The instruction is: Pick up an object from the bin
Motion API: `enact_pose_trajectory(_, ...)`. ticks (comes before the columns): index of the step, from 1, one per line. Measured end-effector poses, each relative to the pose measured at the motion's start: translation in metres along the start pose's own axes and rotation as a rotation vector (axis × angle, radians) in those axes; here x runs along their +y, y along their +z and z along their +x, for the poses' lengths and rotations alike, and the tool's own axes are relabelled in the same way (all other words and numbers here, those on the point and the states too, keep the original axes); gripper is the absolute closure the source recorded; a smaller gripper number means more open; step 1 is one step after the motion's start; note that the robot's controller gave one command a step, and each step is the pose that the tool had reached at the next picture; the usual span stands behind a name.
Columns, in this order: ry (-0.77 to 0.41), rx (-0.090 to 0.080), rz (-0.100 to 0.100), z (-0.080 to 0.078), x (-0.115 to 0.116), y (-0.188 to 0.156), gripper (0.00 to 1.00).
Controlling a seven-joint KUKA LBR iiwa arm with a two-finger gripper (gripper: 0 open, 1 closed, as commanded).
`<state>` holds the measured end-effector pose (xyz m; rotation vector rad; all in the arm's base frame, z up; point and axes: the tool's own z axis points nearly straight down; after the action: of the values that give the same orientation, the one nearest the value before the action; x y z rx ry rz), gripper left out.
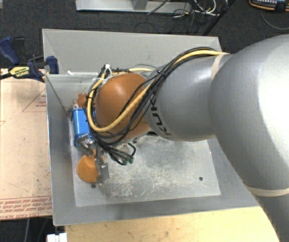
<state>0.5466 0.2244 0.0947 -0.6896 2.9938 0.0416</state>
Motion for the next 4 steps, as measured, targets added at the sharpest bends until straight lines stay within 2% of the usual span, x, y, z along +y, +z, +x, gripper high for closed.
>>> enact_pose_trajectory(2, 0.0, 0.0, 0.0, 0.0, 0.0, 0.0, 1.0)
enact_pose_trajectory(3, -0.002, 0.029, 0.006, 0.007, 0.002, -0.013, 1.0)
enact_pose_trajectory(4, 0.058, 0.016, 0.001, 0.008, 0.002, -0.011, 1.0)
